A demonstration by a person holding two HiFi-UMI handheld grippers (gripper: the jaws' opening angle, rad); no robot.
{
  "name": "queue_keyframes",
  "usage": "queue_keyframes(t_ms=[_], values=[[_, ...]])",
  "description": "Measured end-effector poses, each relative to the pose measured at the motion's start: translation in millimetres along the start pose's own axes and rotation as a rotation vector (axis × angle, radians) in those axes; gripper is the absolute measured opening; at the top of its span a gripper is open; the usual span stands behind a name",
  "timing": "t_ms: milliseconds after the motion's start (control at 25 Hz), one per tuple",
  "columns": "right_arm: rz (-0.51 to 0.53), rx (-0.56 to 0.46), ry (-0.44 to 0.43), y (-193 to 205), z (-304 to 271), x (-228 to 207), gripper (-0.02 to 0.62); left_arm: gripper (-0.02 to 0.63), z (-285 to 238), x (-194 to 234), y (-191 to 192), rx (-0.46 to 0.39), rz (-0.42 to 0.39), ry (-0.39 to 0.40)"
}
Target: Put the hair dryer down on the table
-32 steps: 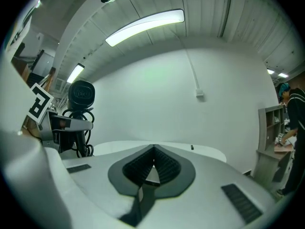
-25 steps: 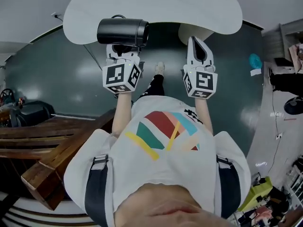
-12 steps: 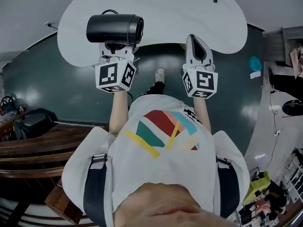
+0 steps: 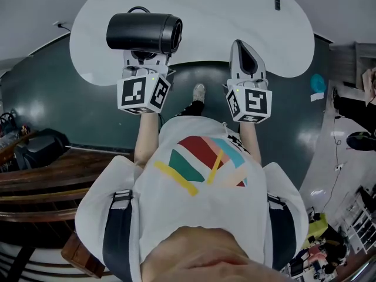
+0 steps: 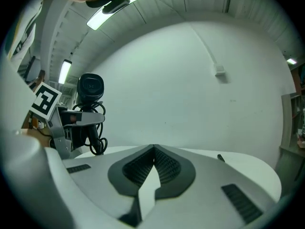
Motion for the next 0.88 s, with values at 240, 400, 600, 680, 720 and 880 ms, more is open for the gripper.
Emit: queue_keyframes(t_ms=[240, 400, 600, 680, 720, 880], values=[[0.025, -0.033, -0.046, -16.7, -24.2, 4.9, 0.009, 0.216, -14.2, 15.9, -2.1, -0.012, 0.005, -0.022], [0.053, -0.027, -0.054, -24.7, -40.6, 7.7, 0.009, 0.216, -26.3, 27.7, -4.3, -0.013, 0.015, -0.033], [0.017, -0.049, -0.076, -38.2, -48.7, 4.2, 0.009, 0.215, -35.9, 32.5, -6.4, -0.017, 0.034, -0.032], [0.02, -0.062, -0.077, -44.5, -46.8, 3.2, 0.009, 0.215, -35.3, 31.5, -7.7, -0.019, 0.04, -0.036], [0.023, -0.067, -0.073, -46.8, -45.4, 2.2, 0.009, 0.215, -34.8, 30.5, -7.9, -0.017, 0.041, -0.038], [0.018, -0.074, -0.053, -52.0, -38.2, 1.3, 0.009, 0.215, -31.2, 26.2, -10.2, -0.003, 0.044, -0.052]])
Point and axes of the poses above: the fingertips, and each gripper's own axes: z backward along the fingers, x to its left, y out of its underside, the point moved 10 cm from there along z, backward along the fingers, and after that the axes turned 1 degree about x, right-handed, at the moved point
